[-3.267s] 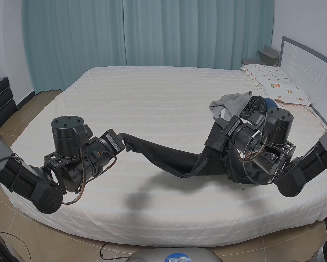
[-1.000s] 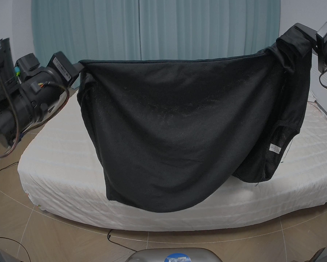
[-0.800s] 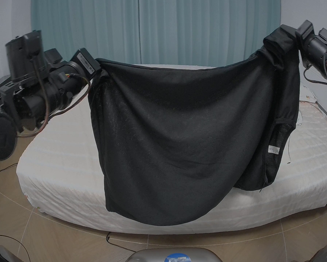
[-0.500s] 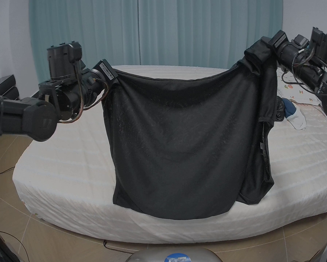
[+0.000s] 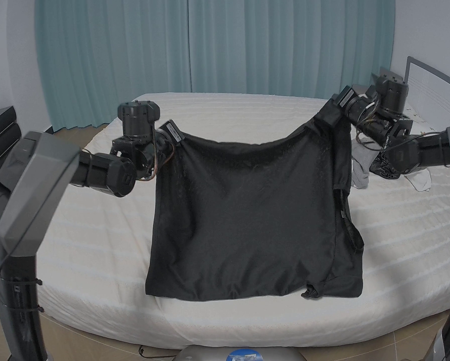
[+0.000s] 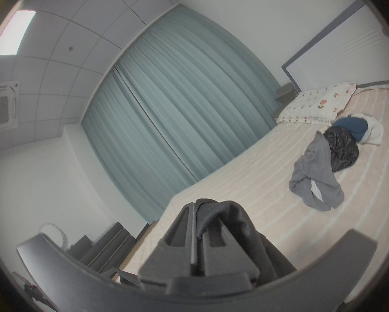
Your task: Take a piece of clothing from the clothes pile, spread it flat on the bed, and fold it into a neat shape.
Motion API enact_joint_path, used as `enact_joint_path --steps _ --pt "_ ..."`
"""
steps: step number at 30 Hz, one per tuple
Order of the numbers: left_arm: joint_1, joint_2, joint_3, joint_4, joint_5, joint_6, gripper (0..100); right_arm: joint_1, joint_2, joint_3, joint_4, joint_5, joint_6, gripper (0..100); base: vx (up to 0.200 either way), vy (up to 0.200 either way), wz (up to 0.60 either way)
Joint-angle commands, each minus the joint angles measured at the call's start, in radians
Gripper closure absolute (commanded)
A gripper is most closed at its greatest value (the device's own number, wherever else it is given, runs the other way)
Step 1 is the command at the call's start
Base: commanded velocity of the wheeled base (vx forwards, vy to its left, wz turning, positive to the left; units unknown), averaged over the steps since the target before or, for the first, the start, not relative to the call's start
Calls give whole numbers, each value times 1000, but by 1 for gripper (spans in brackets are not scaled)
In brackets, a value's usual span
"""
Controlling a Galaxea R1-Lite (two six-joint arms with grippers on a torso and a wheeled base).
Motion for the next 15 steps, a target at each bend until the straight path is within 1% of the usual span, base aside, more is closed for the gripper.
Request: enact_joint_path --steps 1,4,6,10,11,12,13,15 --pt "6 235 -119 1 3 -4 100 -7 221 -89 -8 -16 0 100 0 0 0" --pt "6 295 -173 1 9 -10 100 -6 283 -116 -8 -45 2 100 0 0 0" --pt "6 312 -186 3 9 -15 100 -6 304 -126 -8 -50 2 100 0 0 0" --pt "6 384 -229 7 9 -38 100 -7 415 -195 -5 -68 2 100 0 0 0" --pt "6 398 -242 12 9 -41 100 -10 438 -210 -2 -73 2 0 0 0 0" --pt "6 403 -246 15 9 -43 100 -10 447 -216 -1 -73 2 0 0 0 0" --pt "6 427 -271 30 11 -49 0 -17 485 -241 1 -76 0 0 0 0 0" --pt "6 458 -305 58 12 -63 0 -20 536 -267 7 -76 -1 0 0 0 0"
